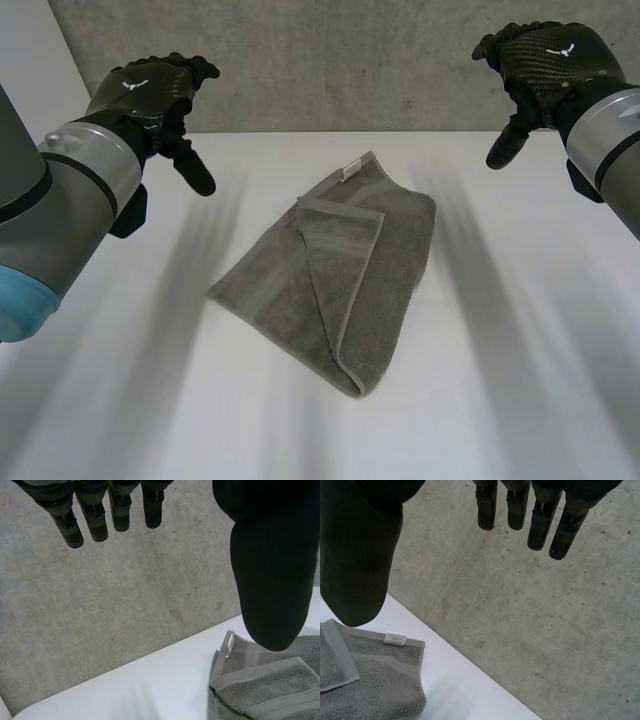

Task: Fold the laundry

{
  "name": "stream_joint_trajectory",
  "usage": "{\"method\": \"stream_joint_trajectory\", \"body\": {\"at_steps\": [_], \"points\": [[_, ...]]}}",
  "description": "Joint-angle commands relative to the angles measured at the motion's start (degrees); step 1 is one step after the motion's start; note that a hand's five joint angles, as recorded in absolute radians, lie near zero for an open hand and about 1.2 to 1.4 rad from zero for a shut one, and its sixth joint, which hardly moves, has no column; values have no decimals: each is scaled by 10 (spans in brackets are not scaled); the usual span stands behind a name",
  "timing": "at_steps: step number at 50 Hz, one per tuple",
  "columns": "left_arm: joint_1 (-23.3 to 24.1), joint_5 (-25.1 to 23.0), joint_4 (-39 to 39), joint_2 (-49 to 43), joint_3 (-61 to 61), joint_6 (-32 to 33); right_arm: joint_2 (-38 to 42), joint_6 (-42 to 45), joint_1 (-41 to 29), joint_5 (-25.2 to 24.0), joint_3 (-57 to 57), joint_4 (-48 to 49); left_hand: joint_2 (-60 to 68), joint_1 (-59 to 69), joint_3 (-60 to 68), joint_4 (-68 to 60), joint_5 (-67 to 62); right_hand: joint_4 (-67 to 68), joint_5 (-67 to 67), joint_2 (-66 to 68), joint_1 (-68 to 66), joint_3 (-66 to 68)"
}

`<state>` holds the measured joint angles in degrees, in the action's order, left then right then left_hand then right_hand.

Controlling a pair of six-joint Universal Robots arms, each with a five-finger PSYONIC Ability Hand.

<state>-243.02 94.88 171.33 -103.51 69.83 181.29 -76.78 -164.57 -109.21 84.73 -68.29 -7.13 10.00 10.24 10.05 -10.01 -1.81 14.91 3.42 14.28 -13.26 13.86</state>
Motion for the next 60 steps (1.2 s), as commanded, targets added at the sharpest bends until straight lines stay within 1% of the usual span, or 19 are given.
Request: {"method": "stream_joint_trajectory", "body": {"at_steps": [1, 10, 21, 23, 24, 26, 27, 28, 29, 31, 35, 37, 41, 44, 47, 48, 50, 53, 60], "points": [[-2, 0, 2, 8, 0, 4, 0, -6, 1, 1, 3, 0, 6, 3, 5, -5, 13, -49, -34, -43, 33, -39], [-11, 11, 2, 18, 0, 4, 1, -33, 16, 15, 10, -1, 6, 3, 5, -5, 13, -49, -34, -43, 33, -39], [-18, 13, 3, 23, -1, 5, 2, -24, 18, 1, 4, -1, 6, 3, 5, -5, 13, -49, -34, -43, 33, -39], [-18, 13, 4, 24, 0, 6, 7, 0, 16, -20, -1, -2, 6, 3, 5, -5, 13, -49, -34, -43, 33, -39], [-18, 13, 4, 26, 0, 6, 8, 0, 16, -20, -1, -2, 6, 3, 5, -5, 13, -49, -34, -43, 33, -39], [-18, 13, 4, 28, 0, 6, 24, 62, 10, -67, -12, -3, 6, 3, 5, -5, 13, -49, -34, -43, 33, -39], [-18, 13, 5, 29, 1, 6, 24, 62, 10, -67, -12, -3, 6, 3, 5, -5, 13, -49, -34, -43, 33, -39], [-18, 13, 5, 29, 1, 6, 33, 99, 4, -89, -20, -4, 6, 3, 5, -5, 13, -49, -34, -43, 33, -39], [-18, 12, 5, 30, 2, 6, 33, 100, 4, -90, -20, -4, 6, 3, 5, -5, 13, -49, -34, -43, 33, -39], [-18, 12, 5, 31, 3, 6, 52, 159, -15, -126, -32, -3, 6, 3, 5, -5, 13, -49, -34, -43, 33, -39], [-18, 11, 6, 31, 5, 6, 92, 191, -48, -149, -25, -3, 6, 3, 5, -5, 13, -49, -34, -43, 33, -39], [-18, 11, 6, 31, 6, 6, 139, 202, -72, -161, -7, -3, 6, 3, 5, -5, 13, -49, -34, -43, 33, -39], [-18, 10, 8, 31, 7, 6, 181, 204, -85, -167, 12, -3, 6, 3, 5, -5, 13, -49, -34, -43, 33, -39], [-18, 10, 8, 31, 7, 6, 225, 206, -100, -176, 37, -3, 6, 3, 5, -5, 13, 12, 27, 18, -29, 23], [-18, 9, 8, 31, 8, 6, 264, 205, -115, -171, 62, -2, 6, 3, 5, -5, 13, 73, 87, 79, -89, 83], [-18, 9, 8, 31, 8, 6, 264, 205, -115, -171, 62, -2, 6, 3, 5, -5, 13, 73, 88, 79, -89, 83], [-18, 9, 8, 31, 8, 6, 296, 209, -124, -168, 76, -3, 6, 3, 5, -5, 13, 80, 94, 86, -96, 90], [-21, 8, 8, 31, 8, 6, 319, 225, -131, -167, 83, -3, 6, 3, 5, -5, 13, 76, 91, 83, -93, 87], [-27, 8, 10, 32, 7, 6, 337, 261, -133, -162, 91, -4, 6, 3, 5, -5, 13, 76, 91, 82, -93, 87]]}}
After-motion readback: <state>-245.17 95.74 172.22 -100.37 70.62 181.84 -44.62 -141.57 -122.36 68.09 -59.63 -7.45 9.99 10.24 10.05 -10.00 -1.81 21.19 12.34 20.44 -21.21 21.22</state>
